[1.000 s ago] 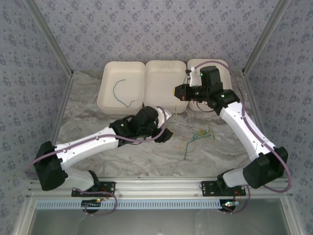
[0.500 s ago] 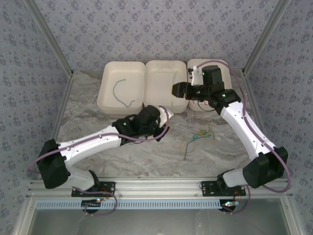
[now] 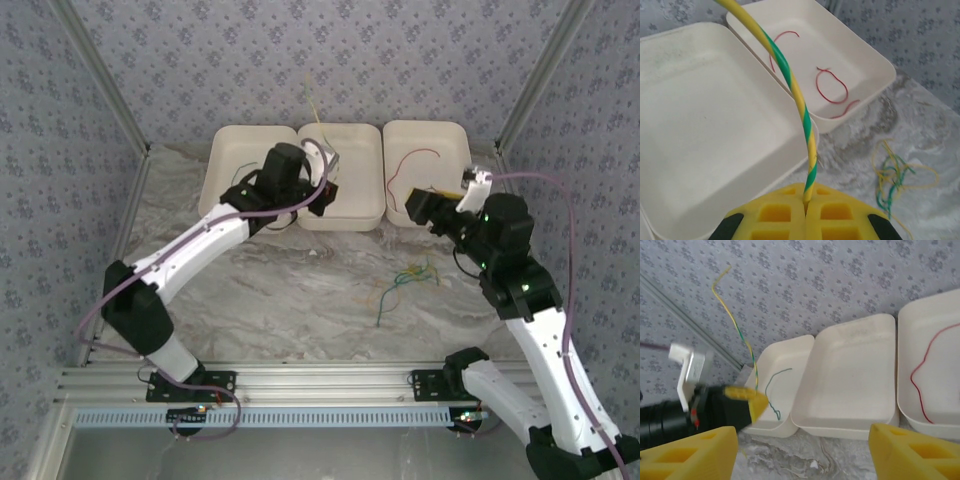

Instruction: Untangle the cables

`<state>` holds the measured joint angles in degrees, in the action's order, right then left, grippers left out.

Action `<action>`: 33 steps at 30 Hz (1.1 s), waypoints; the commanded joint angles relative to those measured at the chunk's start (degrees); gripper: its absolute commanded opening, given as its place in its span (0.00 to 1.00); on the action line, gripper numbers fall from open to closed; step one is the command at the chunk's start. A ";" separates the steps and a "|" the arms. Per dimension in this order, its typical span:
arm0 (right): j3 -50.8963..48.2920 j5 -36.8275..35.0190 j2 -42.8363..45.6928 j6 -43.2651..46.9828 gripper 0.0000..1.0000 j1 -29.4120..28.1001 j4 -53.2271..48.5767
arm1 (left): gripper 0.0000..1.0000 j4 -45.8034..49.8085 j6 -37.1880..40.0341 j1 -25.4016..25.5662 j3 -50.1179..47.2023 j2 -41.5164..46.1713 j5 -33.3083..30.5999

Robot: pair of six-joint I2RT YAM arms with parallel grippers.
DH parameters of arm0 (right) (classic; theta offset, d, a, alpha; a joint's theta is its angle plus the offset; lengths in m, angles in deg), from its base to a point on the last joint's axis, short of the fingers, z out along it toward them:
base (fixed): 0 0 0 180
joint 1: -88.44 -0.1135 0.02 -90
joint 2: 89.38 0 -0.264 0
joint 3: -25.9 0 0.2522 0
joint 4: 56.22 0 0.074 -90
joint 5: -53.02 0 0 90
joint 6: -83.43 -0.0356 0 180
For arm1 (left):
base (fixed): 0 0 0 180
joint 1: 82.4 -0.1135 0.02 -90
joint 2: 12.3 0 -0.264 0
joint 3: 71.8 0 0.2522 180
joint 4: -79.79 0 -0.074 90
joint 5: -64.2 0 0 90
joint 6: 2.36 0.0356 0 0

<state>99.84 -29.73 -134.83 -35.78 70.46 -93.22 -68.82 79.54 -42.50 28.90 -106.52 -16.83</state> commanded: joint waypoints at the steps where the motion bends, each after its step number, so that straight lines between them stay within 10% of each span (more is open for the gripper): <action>1: -6.38 -1.20 2.81 -3.21 0.71 -0.21 5.42 | 0.00 -3.40 -0.44 -1.50 7.55 -5.52 1.68; 17: -11.97 -4.05 2.06 0.04 0.75 -0.60 11.19 | 0.00 23.84 -5.97 -3.03 74.16 -53.44 -0.90; 33: -12.45 -4.23 -1.39 2.23 0.75 -0.23 13.22 | 0.00 24.07 -21.64 -5.42 72.06 -61.42 4.46</action>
<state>88.08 -33.23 -136.31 -34.34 70.31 -81.92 -44.85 63.58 -47.33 101.12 -167.06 -15.60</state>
